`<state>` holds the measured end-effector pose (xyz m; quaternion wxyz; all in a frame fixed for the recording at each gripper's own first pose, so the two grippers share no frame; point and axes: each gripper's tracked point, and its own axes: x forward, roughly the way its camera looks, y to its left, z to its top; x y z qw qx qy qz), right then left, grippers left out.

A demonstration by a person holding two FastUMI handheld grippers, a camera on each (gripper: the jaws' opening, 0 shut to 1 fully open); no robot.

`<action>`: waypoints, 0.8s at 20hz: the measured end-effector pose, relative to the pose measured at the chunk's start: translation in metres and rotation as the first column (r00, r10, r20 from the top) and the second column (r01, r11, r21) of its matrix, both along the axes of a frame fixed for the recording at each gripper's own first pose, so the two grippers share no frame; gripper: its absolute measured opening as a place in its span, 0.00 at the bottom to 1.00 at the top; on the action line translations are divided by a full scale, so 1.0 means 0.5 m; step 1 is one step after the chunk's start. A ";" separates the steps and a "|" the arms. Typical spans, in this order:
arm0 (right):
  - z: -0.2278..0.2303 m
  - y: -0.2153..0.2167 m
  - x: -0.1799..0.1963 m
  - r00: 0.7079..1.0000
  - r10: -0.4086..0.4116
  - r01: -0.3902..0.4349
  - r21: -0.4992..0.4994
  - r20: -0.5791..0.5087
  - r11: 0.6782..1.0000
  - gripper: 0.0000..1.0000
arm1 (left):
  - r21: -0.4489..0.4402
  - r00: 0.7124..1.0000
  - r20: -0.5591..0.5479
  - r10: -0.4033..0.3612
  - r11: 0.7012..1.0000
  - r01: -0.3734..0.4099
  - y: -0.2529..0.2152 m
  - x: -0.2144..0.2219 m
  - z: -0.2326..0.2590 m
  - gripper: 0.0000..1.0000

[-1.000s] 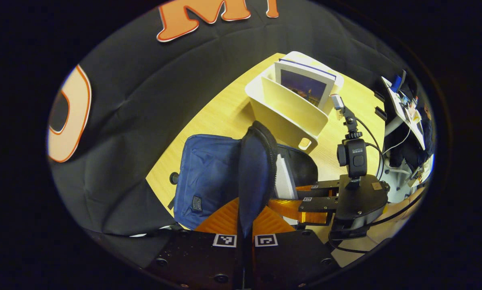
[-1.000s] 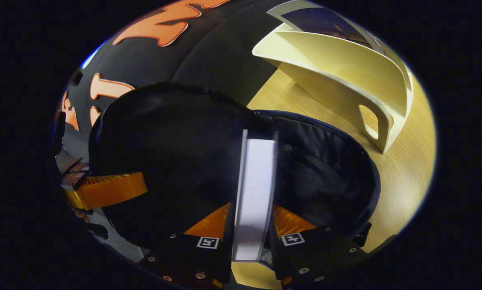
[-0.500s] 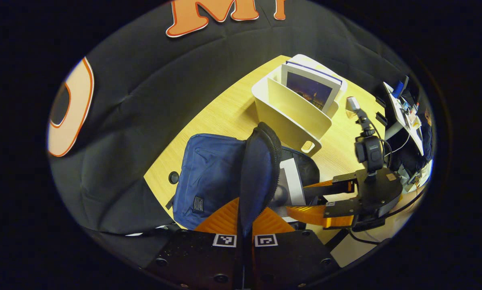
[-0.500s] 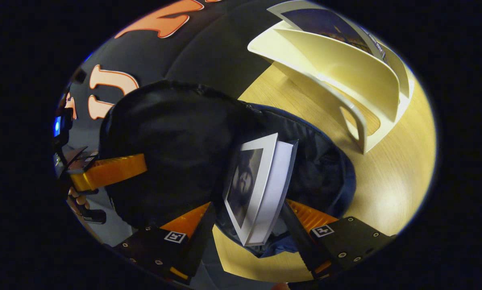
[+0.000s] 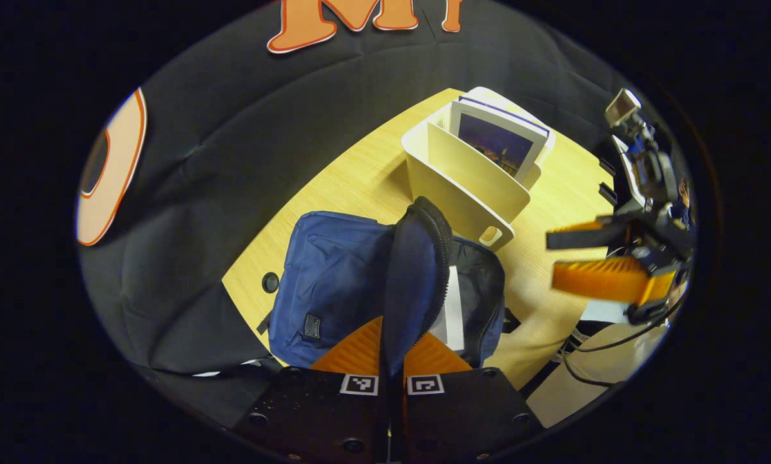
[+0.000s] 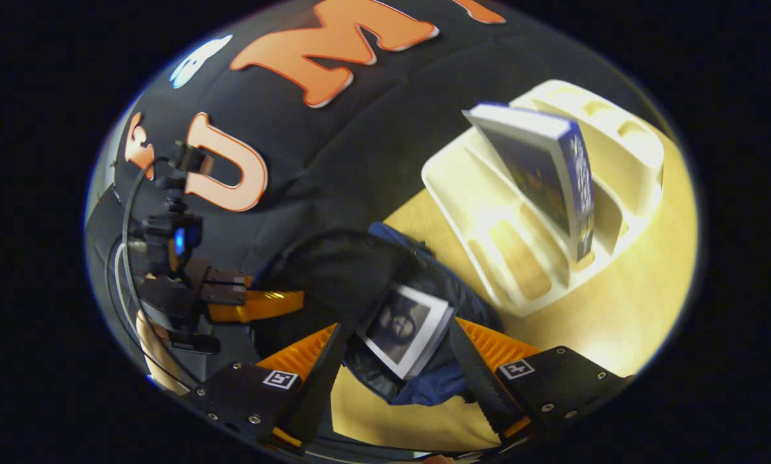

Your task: Open the schoolbag, grab two books from the bookshelf and put them into the schoolbag.

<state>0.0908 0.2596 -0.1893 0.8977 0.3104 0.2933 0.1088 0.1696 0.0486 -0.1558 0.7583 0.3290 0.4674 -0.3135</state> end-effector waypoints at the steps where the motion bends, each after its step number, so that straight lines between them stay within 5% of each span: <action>1: 0.037 -0.025 0.004 1.000 0.004 -0.003 -0.034 0.024 0.999 0.97 | -0.005 1.000 0.001 0.000 1.000 0.000 0.001 0.000 -0.003 0.02; 4: 0.135 -0.121 0.029 0.996 0.003 0.014 -0.199 0.088 0.980 0.97 | -0.009 1.000 -0.005 0.004 1.000 -0.004 0.000 -0.003 -0.005 0.02; 10: 0.223 -0.288 0.110 0.999 0.025 0.000 -0.493 0.043 0.870 0.97 | -0.016 1.000 -0.012 0.007 1.000 -0.007 0.001 -0.009 -0.010 0.02; 13: 0.202 -0.314 0.162 0.997 0.048 -0.076 -0.571 -0.065 0.817 0.97 | -0.018 1.000 -0.015 0.005 1.000 -0.005 -0.002 -0.011 -0.011 0.02; 16: 0.171 -0.304 0.213 0.985 0.072 -0.148 -0.541 -0.160 0.828 0.97 | -0.020 1.000 -0.026 0.007 1.000 -0.008 -0.002 -0.011 -0.017 0.02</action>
